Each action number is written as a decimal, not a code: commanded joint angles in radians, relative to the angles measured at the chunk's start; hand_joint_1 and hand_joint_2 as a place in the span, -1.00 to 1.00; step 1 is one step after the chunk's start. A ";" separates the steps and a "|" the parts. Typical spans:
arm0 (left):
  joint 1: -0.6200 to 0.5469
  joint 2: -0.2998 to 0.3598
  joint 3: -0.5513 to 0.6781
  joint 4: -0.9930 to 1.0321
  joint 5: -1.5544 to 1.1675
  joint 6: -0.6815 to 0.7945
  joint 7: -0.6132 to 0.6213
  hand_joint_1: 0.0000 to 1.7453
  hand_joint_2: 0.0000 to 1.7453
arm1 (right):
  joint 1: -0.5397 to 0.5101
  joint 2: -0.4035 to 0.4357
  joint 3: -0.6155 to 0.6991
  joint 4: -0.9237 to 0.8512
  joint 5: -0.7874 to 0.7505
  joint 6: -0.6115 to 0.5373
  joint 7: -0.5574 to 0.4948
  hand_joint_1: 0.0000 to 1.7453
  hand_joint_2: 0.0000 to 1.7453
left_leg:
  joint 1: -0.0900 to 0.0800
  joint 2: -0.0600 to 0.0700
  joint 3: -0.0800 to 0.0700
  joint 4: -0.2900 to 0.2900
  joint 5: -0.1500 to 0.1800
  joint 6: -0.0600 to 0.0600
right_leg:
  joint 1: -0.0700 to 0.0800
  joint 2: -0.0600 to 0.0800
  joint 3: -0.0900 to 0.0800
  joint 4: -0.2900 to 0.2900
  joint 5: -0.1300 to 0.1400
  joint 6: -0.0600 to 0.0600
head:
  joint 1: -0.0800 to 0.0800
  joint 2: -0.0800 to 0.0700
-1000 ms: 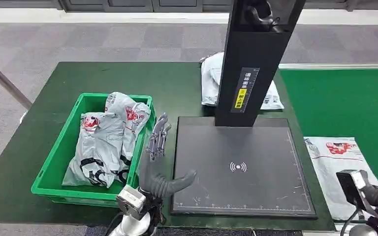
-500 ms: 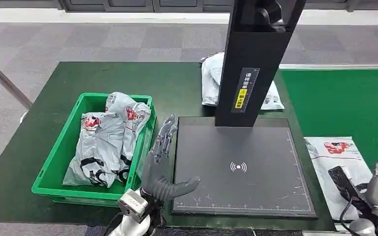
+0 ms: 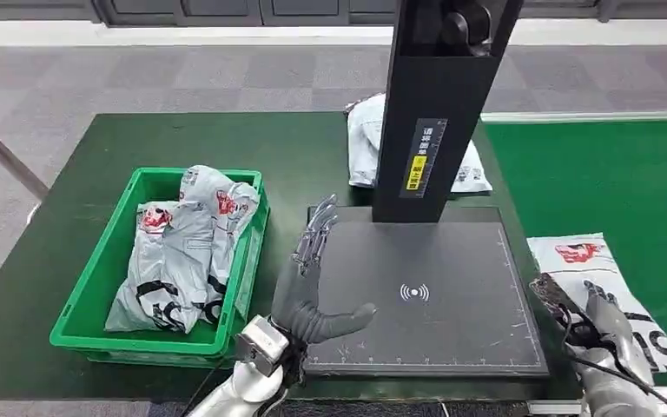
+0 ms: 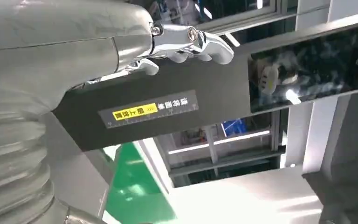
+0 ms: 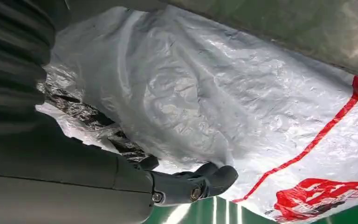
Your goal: Moved the parcel from conveyor to table for the left to box.
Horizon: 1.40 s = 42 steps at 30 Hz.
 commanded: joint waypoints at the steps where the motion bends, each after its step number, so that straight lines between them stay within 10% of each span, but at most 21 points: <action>1: -0.065 0.015 -0.072 0.119 0.023 0.007 0.009 -1.00 1.00 | -0.070 0.059 0.121 0.151 0.056 0.099 0.142 -1.00 1.00 | 0.002 0.004 0.001 -0.001 0.001 -0.002 | 0.003 0.004 0.001 -0.002 0.002 -0.002 | 0.000 0.000; 23: -0.084 0.026 -0.095 0.110 0.033 0.014 0.001 -1.00 1.00 | -0.011 -0.042 0.034 0.193 0.042 0.185 0.336 -1.00 1.00 | 0.007 -0.003 0.018 -0.004 0.001 -0.006 | 0.010 -0.003 0.013 -0.008 0.001 -0.005 | 0.000 0.000; 24: -0.084 0.028 -0.095 0.108 0.035 0.013 -0.001 -1.00 1.00 | -0.003 -0.050 0.008 0.198 0.019 0.211 0.331 -0.56 1.00 | 0.007 -0.001 0.023 -0.002 -0.001 -0.006 | 0.010 -0.001 0.015 -0.005 -0.001 -0.005 | 0.000 0.000; 25: -0.084 0.030 -0.094 0.105 0.038 0.012 -0.003 -1.00 1.00 | 0.008 -0.055 -0.004 0.197 0.014 0.214 0.325 1.00 1.00 | 0.007 -0.004 0.021 -0.003 0.001 -0.006 | 0.010 -0.003 0.015 -0.007 0.000 -0.005 | 0.000 0.000; 42: -0.087 0.031 -0.107 0.127 0.061 -0.003 -0.013 -1.00 1.00 | 0.139 -0.021 -0.123 0.201 -0.057 0.224 0.189 1.00 1.00 | 0.017 -0.027 0.032 -0.003 -0.002 0.000 | 0.018 -0.024 0.041 -0.025 -0.006 0.002 | 0.000 0.000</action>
